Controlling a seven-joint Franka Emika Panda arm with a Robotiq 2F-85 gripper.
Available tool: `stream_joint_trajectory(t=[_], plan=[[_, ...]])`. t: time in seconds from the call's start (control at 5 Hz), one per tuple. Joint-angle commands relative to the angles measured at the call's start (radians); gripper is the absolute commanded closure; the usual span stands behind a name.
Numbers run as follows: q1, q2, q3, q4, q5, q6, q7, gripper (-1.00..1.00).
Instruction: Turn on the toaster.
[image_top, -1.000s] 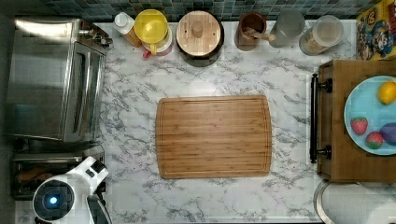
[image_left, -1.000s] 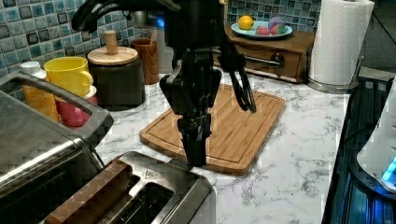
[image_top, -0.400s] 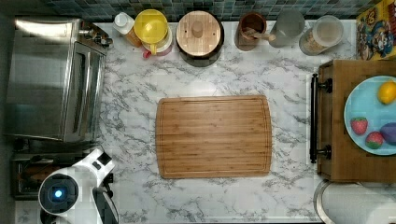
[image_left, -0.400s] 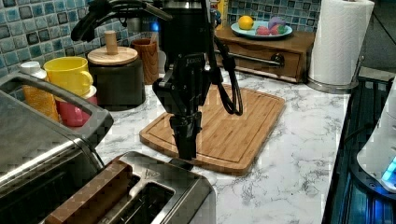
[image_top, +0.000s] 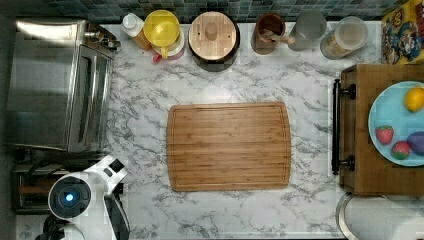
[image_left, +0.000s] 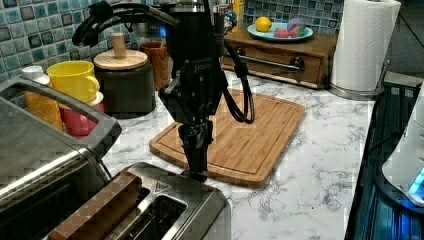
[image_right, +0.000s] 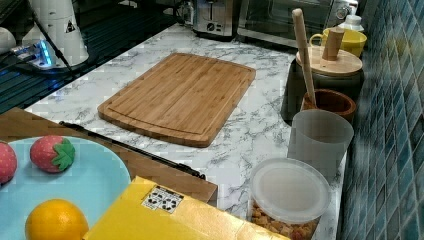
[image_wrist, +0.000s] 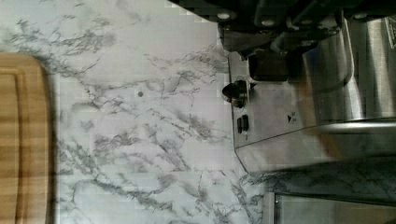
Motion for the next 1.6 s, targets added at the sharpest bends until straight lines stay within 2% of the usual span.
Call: stream_joint_trajectory(t=[0.2, 0.4, 0.6, 0.8, 1.0, 1.6], plan=[[0.001, 0.031, 0.003, 0.122, -0.006, 0.009, 0.014, 1.00], [0.003, 0.098, 0.019, 0.124, -0.069, 0.031, 0.061, 1.00], [0.007, 0.223, 0.020, 0.156, -0.154, -0.023, 0.110, 1.00], [0.017, 0.327, 0.002, 0.112, -0.183, 0.005, 0.146, 1.00], [0.003, 0.339, -0.022, 0.051, -0.198, -0.014, 0.147, 1.00], [0.007, 0.339, -0.026, 0.051, -0.196, -0.014, 0.146, 1.00]])
